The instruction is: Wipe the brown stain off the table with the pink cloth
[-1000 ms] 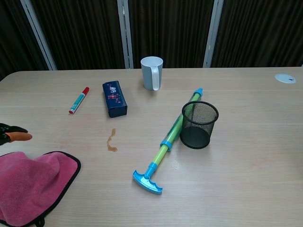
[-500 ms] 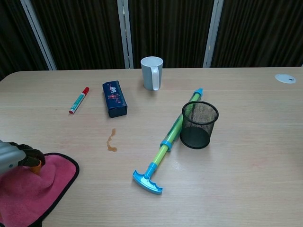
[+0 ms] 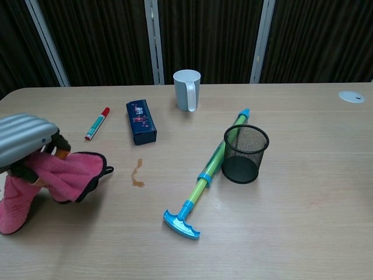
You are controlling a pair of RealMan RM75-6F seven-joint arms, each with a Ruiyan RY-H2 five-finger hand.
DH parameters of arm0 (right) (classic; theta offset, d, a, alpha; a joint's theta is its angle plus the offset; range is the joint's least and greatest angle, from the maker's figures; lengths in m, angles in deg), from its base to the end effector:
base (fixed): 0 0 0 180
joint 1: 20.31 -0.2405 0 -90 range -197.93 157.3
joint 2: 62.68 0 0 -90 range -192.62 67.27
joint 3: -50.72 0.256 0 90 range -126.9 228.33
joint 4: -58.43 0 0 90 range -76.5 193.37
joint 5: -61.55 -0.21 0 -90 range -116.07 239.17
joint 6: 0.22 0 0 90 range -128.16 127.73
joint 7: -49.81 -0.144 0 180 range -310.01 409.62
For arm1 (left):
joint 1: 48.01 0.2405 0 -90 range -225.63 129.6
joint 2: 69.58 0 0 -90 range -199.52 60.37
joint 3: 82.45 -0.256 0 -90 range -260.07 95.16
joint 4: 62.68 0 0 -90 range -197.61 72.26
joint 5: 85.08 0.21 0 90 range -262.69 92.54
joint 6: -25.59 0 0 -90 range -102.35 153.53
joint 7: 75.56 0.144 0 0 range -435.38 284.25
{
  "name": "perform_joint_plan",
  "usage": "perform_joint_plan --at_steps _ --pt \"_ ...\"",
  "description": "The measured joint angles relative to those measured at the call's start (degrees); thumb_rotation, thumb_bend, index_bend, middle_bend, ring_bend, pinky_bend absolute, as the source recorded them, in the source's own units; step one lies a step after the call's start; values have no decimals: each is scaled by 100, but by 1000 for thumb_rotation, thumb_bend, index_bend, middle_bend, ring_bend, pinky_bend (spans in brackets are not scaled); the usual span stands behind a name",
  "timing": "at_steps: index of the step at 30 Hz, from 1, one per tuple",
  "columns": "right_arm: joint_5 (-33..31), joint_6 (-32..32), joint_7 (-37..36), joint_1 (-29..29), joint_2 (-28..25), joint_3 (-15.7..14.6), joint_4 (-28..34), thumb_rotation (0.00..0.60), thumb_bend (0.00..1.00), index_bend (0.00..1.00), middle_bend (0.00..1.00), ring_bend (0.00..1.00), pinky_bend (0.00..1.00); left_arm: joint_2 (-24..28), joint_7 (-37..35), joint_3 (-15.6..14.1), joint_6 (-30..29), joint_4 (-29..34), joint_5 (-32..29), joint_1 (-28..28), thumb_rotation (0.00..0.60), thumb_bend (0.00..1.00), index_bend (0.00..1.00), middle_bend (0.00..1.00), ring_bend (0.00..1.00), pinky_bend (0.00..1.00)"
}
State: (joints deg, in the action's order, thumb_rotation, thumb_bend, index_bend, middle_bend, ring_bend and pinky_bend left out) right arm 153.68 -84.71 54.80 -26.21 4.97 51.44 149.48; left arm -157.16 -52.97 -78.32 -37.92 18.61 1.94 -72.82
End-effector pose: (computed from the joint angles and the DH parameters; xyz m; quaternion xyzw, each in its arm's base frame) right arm -0.2958 -0.1774 0.1291 0.6478 -0.3550 0.3854 0.5530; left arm -0.2238 0.2663 -0.0065 -0.7785 -0.2748 -0.3340 0.4548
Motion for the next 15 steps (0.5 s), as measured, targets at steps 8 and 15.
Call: perform_joint_plan --at_steps 8,15 --pt "-113 90 0 -23 42 24 -81 600 0 0 0 0 0 -278 74 502 182 -53 -95 -597 600 450 880 635 564 561" --pt "-237 206 -6 -50 85 43 -162 600 0 0 0 0 0 -693 68 905 383 -228 -388 -1089 600 450 883 637 565 561"
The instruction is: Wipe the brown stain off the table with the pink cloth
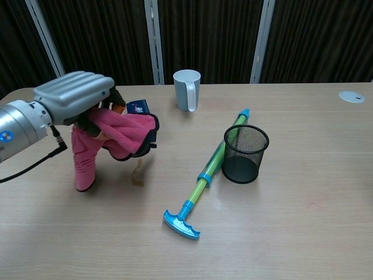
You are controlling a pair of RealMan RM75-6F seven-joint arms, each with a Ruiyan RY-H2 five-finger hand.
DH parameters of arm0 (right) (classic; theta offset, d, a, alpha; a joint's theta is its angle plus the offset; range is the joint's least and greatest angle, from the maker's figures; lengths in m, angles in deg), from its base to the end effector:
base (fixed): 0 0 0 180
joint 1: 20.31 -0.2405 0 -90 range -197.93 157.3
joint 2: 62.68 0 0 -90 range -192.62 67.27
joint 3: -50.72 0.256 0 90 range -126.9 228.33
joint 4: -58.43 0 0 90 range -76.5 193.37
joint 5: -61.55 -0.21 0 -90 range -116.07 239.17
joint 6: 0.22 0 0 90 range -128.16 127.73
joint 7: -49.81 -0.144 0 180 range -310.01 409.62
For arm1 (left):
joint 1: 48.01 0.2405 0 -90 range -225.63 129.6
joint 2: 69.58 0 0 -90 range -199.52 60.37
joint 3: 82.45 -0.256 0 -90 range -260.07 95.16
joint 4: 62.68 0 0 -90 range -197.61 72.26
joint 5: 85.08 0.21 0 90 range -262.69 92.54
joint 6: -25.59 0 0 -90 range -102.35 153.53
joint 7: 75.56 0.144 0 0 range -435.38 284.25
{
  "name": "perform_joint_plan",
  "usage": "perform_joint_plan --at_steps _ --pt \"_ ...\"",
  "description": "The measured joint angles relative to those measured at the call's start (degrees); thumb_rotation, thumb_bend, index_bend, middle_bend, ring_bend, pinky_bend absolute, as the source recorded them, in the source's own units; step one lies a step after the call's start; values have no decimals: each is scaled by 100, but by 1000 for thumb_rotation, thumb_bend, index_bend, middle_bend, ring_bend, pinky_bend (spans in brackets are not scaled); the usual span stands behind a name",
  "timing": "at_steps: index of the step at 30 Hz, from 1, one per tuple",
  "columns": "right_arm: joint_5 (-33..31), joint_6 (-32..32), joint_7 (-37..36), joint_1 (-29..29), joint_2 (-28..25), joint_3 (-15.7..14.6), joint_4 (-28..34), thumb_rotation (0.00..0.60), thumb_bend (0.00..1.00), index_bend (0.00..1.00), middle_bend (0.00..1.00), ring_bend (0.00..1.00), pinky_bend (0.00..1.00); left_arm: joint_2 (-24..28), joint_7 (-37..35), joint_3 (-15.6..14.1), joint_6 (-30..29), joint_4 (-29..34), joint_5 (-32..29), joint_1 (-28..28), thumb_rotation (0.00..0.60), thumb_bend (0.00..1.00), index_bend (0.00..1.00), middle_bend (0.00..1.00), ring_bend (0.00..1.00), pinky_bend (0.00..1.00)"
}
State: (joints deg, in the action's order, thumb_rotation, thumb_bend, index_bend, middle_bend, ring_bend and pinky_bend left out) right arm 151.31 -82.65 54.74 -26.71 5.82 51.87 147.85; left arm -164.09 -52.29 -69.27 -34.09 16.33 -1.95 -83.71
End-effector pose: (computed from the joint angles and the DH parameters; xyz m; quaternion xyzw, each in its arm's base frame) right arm -0.3053 -0.1825 0.1251 0.6456 -0.3662 0.3680 0.5600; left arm -0.1407 0.3262 -0.0236 -0.7598 -0.2529 -0.4126 0.4341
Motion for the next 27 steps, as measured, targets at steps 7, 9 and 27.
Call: perform_joint_plan --at_steps 7,9,27 --pt "-107 124 -19 -32 43 10 -99 600 0 0 0 0 0 -507 205 533 205 -333 -384 -703 600 449 884 637 565 560" --pt "-143 159 -30 -43 59 15 -133 600 0 0 0 0 0 -634 229 621 225 -440 -494 -833 600 449 884 637 565 560" --pt "-66 -19 65 -18 104 29 -139 600 0 0 0 0 0 -1744 -136 -202 57 -1696 -459 -950 600 449 883 636 565 559"
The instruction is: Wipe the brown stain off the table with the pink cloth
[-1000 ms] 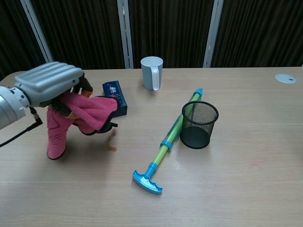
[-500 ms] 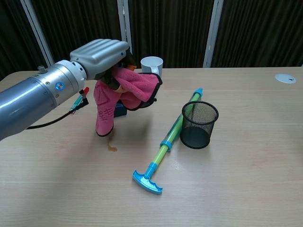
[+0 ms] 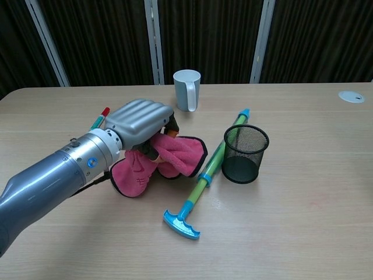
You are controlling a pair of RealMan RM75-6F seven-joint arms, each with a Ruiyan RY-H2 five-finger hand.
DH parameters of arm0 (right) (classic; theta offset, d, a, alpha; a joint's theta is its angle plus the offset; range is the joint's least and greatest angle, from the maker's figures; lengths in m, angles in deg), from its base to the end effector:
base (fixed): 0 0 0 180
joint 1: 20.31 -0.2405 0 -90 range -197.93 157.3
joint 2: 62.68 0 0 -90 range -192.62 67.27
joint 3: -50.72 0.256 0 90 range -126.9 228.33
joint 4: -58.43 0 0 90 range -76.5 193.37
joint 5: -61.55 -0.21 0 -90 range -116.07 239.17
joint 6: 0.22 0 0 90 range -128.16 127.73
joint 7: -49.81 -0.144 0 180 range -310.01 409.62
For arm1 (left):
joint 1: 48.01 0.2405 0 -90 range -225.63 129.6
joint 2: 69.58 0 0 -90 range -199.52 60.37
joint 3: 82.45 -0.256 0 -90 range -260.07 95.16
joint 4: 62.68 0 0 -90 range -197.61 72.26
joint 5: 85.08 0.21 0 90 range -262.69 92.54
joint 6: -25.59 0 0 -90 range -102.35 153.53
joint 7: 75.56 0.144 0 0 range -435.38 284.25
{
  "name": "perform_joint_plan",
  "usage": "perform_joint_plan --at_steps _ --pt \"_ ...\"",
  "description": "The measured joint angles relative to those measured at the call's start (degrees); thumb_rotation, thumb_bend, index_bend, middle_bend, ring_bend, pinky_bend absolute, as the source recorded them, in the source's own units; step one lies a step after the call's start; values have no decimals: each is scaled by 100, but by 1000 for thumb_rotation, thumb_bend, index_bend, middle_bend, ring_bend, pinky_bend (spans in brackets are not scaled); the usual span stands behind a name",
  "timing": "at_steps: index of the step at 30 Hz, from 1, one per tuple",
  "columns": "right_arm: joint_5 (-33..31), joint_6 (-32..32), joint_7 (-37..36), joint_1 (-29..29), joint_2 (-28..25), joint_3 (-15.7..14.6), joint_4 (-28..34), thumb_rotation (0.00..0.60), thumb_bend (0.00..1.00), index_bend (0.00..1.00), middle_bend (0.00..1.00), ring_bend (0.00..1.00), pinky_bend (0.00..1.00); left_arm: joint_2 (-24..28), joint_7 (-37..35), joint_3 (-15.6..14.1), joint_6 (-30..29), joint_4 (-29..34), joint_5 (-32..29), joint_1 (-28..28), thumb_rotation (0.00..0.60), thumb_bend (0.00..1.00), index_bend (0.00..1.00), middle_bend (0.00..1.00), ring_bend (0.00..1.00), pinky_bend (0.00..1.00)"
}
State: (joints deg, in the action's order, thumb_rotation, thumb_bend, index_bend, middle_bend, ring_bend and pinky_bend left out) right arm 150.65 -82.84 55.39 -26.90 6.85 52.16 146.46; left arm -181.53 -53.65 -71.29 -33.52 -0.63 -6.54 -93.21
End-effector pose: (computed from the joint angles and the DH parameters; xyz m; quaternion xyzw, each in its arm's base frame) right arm -0.3086 -0.1851 0.1231 0.6440 -0.3604 0.3643 0.5680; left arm -0.0956 0.3306 -0.1091 -0.7748 -0.2595 -0.4147 0.4005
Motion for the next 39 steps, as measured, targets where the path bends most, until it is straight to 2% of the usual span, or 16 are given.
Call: perform_joint_plan --at_steps 9,16,28,33,39 --pt "50 -121 -24 48 -42 2 62 600 0 0 0 0 0 34 -176 -670 80 -371 143 339 600 449 883 639 565 559" --pt "113 -157 53 65 -34 -29 94 600 0 0 0 0 0 336 -458 -903 187 -762 113 646 600 450 883 638 566 559" --pt "191 -177 128 68 -27 -58 159 600 0 0 0 0 0 1010 -922 -1099 14 -963 255 1001 600 450 884 639 566 560" --pt "241 -193 142 65 -31 -70 193 600 0 0 0 0 0 1171 -1029 -1059 -1 -981 233 1063 600 449 884 639 565 560" --pt "283 -223 119 67 -56 -75 236 600 0 0 0 0 0 1120 -958 -960 54 -844 204 1007 600 449 884 639 565 560"
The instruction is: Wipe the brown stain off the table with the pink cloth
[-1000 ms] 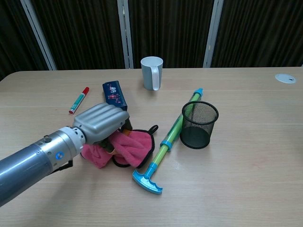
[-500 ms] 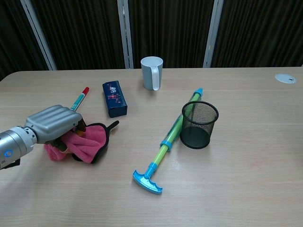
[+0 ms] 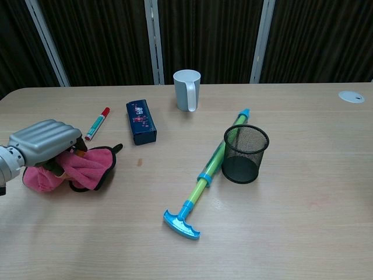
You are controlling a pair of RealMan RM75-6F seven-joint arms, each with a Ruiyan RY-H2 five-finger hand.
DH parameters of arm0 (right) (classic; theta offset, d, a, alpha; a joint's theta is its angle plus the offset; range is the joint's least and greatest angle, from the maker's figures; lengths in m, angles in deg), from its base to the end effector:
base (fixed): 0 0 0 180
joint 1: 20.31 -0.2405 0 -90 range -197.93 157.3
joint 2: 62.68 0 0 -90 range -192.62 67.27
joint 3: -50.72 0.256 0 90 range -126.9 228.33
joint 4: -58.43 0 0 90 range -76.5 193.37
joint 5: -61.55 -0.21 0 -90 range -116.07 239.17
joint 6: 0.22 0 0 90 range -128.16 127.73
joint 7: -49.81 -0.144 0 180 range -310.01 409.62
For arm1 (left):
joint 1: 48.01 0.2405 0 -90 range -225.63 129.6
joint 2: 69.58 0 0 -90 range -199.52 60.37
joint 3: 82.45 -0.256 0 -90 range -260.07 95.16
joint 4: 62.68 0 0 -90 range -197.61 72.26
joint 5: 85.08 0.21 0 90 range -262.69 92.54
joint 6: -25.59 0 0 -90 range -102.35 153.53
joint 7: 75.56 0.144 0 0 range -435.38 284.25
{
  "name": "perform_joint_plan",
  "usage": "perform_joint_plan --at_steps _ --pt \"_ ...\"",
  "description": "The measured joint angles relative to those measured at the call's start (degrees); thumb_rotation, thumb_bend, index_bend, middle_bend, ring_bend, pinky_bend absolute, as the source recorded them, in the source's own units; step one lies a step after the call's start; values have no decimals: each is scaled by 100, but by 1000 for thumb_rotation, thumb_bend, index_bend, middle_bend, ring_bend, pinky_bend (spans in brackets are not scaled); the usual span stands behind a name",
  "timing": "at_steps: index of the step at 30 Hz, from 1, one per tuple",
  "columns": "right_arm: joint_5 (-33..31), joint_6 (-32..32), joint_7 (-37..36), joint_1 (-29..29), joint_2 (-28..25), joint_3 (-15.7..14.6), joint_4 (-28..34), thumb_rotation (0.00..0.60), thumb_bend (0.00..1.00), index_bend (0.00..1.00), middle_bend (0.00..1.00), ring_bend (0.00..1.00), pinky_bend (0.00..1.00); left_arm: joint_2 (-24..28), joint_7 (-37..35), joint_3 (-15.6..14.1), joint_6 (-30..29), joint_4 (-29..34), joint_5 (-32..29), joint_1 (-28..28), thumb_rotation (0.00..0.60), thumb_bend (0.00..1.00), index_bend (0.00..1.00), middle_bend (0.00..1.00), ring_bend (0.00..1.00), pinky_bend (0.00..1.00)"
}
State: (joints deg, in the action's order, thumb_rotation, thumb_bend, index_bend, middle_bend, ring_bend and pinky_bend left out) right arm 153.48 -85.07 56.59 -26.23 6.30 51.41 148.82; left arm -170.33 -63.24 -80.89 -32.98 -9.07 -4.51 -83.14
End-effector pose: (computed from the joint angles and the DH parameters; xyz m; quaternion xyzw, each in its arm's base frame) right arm -0.2956 -0.1774 0.1236 0.6492 -0.3477 0.3815 0.5587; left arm -0.2488 0.3305 -0.0522 -0.7874 -0.2711 -0.2886 0.4724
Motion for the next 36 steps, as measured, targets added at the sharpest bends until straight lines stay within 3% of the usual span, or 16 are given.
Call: perform_joint_plan --at_steps 6,15,25,30,36 --pt "-16 -41 -121 18 -56 17 24 600 0 0 0 0 0 -439 350 223 150 108 -36 -285 600 450 884 639 565 560" --pt "-141 -14 -311 22 -110 73 -13 600 0 0 0 0 0 -1112 974 871 425 196 -316 -963 600 450 887 642 566 561" --pt "-198 43 -382 6 -126 94 -44 600 0 0 0 0 0 -1729 1190 1383 505 -149 -577 -1540 600 450 888 643 566 562" --pt "-206 69 -352 -8 -102 98 -61 600 0 0 0 0 0 -1967 907 1421 276 -349 -496 -1608 600 450 888 644 566 565" --pt "-179 85 -275 -12 -73 73 -68 600 0 0 0 0 0 -2096 665 1104 238 -740 -345 -1512 600 450 888 643 566 566"
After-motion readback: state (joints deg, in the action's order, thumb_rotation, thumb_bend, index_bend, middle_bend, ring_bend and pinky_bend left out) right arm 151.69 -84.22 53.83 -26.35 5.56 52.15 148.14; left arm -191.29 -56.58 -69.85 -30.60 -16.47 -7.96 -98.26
